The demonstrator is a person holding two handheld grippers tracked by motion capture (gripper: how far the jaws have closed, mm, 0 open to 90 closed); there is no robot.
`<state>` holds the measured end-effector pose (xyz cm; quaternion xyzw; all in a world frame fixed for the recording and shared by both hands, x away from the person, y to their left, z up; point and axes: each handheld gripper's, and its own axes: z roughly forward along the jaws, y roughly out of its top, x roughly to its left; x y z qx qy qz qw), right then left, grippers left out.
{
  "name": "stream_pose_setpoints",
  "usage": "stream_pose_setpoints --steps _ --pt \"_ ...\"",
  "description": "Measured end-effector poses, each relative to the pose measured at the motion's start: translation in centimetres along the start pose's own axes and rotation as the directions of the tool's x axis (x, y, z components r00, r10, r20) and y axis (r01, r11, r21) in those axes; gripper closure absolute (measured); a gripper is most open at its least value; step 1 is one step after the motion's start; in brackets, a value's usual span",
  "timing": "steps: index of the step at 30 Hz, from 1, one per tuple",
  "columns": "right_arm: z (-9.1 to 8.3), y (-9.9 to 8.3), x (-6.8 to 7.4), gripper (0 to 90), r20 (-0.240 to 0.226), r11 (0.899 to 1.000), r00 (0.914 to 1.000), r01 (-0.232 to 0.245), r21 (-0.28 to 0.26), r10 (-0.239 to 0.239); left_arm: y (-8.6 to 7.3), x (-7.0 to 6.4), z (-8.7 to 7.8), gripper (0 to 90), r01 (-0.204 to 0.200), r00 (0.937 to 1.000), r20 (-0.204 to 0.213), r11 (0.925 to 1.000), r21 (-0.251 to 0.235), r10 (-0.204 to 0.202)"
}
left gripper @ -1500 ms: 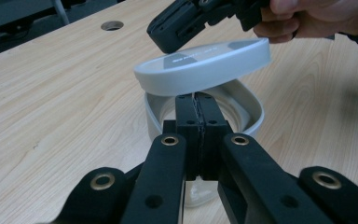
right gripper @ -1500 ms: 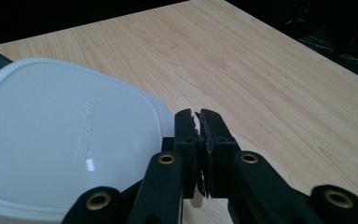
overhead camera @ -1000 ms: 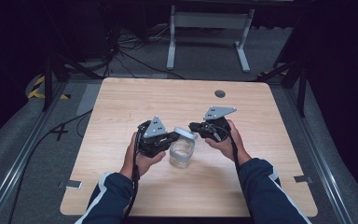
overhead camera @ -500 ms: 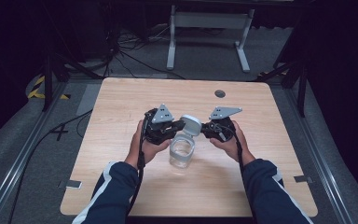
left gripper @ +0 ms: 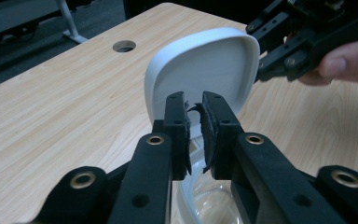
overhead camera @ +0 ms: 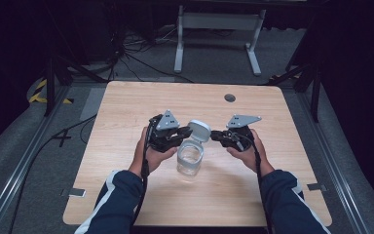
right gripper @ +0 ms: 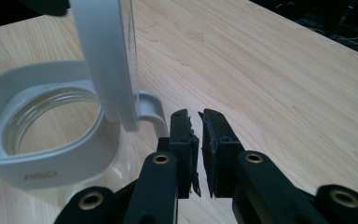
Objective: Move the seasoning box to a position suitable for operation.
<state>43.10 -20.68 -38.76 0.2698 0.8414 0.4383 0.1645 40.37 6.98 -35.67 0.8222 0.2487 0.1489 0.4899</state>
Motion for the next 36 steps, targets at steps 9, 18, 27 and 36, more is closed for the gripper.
stream_pose_setpoints --steps 9,18,27,36 --pt "-3.7 -1.7 -0.4 69.0 0.062 1.000 0.9979 0.017 -0.001 -0.016 -3.6 -0.1 -4.4 64.1 -0.023 0.9976 -0.065 0.9997 0.000 0.023" --pt "-6.9 -4.4 -0.8 61.9 0.098 1.000 0.9951 0.013 0.013 -0.014 -8.4 -0.1 -5.9 52.6 -0.026 0.9941 -0.103 0.9959 0.087 0.035" --pt "-8.9 -7.1 -0.8 55.1 0.140 0.998 0.9898 0.019 0.061 -0.027 -11.5 -0.2 -6.5 40.7 -0.032 0.9919 -0.116 0.9851 0.169 0.053" --pt "-10.5 -11.0 -0.6 45.0 0.151 0.994 0.9884 -0.008 0.111 -0.009 -14.5 -0.1 -6.6 32.1 -0.017 0.9962 -0.080 0.9760 0.217 0.035"
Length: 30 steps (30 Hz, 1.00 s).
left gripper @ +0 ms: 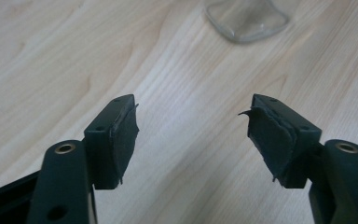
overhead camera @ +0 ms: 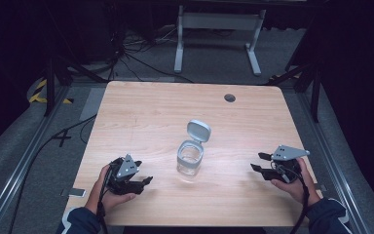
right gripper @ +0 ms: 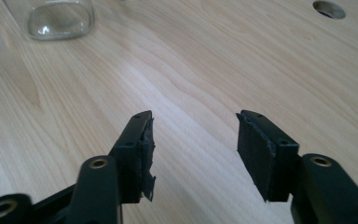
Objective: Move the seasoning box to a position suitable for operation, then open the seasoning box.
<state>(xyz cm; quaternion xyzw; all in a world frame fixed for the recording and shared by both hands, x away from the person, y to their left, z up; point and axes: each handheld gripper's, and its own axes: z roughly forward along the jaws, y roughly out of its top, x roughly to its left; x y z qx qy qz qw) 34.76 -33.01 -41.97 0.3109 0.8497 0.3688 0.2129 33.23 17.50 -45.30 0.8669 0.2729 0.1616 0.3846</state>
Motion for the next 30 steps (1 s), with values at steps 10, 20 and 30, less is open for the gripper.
stream_pose_setpoints --steps 10,20,30 --pt "-1.6 -4.2 -0.9 35.2 0.040 0.998 0.9979 -0.051 0.020 0.051 -1.9 0.1 -0.1 26.2 0.040 0.9989 0.023 0.9988 0.029 -0.040" --pt "-2.7 -8.8 -2.0 28.4 0.068 0.985 0.9832 -0.171 0.026 0.169 -3.1 0.9 0.4 21.7 0.077 0.9955 0.051 0.9952 0.060 -0.080" --pt "-3.2 -9.3 -2.1 24.7 0.104 0.976 0.9718 -0.216 0.033 0.212 -3.2 1.0 0.6 14.6 0.078 0.9967 0.019 0.9947 0.068 -0.079"
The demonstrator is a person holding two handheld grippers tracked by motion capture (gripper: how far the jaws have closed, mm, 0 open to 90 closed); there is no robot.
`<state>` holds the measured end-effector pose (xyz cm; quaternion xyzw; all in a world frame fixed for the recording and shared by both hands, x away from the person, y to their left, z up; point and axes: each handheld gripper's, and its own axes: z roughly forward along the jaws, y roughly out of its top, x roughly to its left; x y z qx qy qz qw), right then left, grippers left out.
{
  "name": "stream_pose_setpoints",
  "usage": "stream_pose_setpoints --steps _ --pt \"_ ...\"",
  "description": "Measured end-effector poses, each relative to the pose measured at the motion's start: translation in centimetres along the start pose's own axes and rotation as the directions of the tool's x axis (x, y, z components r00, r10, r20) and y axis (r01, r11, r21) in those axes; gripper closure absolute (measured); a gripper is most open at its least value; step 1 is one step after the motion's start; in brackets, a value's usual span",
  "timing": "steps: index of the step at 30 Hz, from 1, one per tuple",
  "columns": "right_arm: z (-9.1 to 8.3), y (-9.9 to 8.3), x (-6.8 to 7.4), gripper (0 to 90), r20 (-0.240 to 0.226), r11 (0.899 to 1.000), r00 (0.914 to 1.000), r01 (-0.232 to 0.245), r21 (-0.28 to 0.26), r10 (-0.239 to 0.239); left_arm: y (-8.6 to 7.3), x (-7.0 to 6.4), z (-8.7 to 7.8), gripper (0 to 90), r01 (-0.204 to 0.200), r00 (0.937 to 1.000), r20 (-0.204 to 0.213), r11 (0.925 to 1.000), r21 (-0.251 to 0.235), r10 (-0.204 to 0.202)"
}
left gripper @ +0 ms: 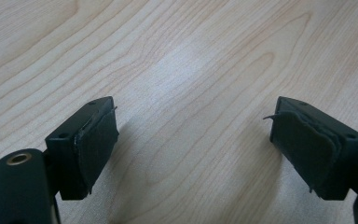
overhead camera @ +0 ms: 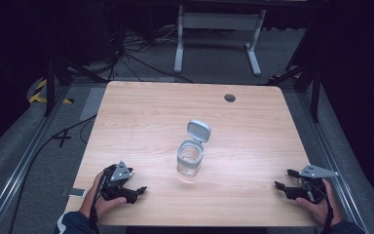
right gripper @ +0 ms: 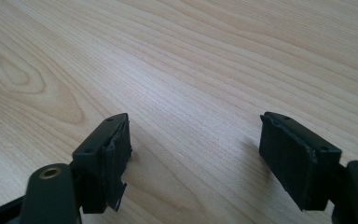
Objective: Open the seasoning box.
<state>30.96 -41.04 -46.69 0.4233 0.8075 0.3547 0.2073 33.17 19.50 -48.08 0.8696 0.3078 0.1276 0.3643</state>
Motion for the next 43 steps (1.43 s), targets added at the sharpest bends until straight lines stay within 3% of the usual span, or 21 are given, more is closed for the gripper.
stream_pose_setpoints --steps 24,29,33,43 --pt "0.13 0.08 0.00 23.2 0.009 1.000 0.9999 -0.013 0.000 0.013 0.06 0.06 0.17 11.7 0.028 0.9996 -0.005 0.9996 0.000 -0.028" --pt "0.16 0.10 -0.01 23.1 0.012 1.000 0.9998 -0.014 0.000 0.014 0.18 0.31 0.06 11.1 0.002 1.0000 -0.008 0.9999 0.017 -0.001" --pt "0.17 0.11 -0.01 23.1 0.013 1.000 0.9998 -0.013 -0.001 0.013 0.19 0.25 0.20 10.0 0.025 0.9997 -0.006 0.9996 0.013 -0.025" --pt "0.14 0.09 0.03 22.9 0.018 1.000 0.9997 -0.016 0.000 0.016 0.28 0.42 0.39 7.1 0.027 0.9995 -0.014 0.9996 0.012 -0.027"
